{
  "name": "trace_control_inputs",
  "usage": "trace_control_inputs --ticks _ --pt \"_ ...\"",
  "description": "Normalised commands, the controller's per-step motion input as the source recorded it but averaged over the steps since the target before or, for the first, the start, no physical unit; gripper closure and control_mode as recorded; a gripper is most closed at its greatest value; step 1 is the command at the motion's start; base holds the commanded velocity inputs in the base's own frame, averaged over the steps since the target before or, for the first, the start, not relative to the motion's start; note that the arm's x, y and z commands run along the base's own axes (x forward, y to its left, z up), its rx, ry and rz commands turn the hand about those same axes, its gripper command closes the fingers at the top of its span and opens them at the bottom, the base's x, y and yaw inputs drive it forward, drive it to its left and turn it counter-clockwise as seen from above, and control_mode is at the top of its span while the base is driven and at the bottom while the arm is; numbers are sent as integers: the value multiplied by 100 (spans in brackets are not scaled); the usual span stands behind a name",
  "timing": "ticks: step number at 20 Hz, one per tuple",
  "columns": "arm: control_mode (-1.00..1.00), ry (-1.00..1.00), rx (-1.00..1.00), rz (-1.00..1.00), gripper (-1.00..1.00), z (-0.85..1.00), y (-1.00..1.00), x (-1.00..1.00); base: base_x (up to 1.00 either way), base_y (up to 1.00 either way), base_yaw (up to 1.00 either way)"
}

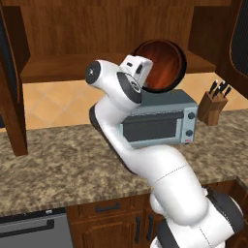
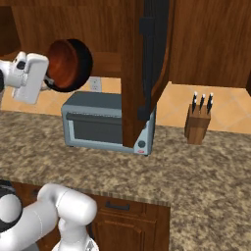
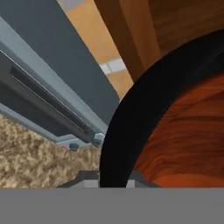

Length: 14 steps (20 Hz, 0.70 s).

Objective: Pick up the bowls on the counter and stack them on top of one another in the open cabinet. Place the smaller bowl on top of the larger bowl.

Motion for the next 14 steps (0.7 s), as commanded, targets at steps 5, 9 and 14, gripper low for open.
trace_control_inputs --ticks 5,9,14 --pt "-100 -3 6 28 100 46 -8 73 0 0 0" --pt "-100 7 3 15 100 2 -18 100 0 0 0" --pt "-100 4 0 7 100 0 0 100 0 0 0"
